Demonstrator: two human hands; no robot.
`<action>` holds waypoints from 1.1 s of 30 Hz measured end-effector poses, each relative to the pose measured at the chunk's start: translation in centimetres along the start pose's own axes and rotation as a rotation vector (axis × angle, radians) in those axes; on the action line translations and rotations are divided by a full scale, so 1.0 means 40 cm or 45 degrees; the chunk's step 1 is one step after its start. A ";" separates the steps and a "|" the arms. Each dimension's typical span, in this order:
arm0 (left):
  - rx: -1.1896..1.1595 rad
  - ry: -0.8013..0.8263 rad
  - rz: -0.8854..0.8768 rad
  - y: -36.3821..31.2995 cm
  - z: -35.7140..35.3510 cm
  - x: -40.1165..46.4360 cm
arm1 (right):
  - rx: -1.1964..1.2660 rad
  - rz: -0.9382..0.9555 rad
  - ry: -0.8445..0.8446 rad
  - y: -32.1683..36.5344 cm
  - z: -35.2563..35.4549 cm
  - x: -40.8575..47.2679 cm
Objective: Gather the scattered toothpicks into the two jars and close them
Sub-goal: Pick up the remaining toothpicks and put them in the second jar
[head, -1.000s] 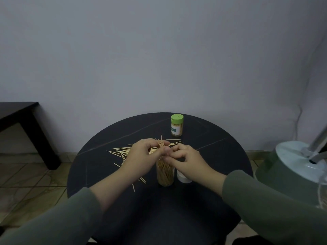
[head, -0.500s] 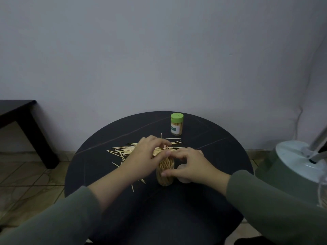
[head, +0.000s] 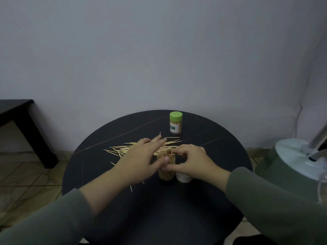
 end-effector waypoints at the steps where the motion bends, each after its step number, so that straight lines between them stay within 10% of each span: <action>1: -0.004 0.008 0.018 0.002 0.000 -0.002 | 0.007 0.001 0.004 0.002 0.001 -0.001; 22: 0.148 -0.430 -0.290 -0.047 0.041 0.043 | 0.095 0.031 0.028 0.015 -0.002 0.003; 33: -0.557 -0.282 0.006 0.067 0.032 0.057 | -0.312 0.069 0.216 0.012 0.021 0.001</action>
Point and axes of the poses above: each hand's wrist, its own x-axis towards the middle knuckle, its own z-axis out of the back of the hand, y = z × x, the point moved 5 cm from there along x, towards the middle knuckle, and after that the axes turned 14 degrees about y, right-handed, at the moved point
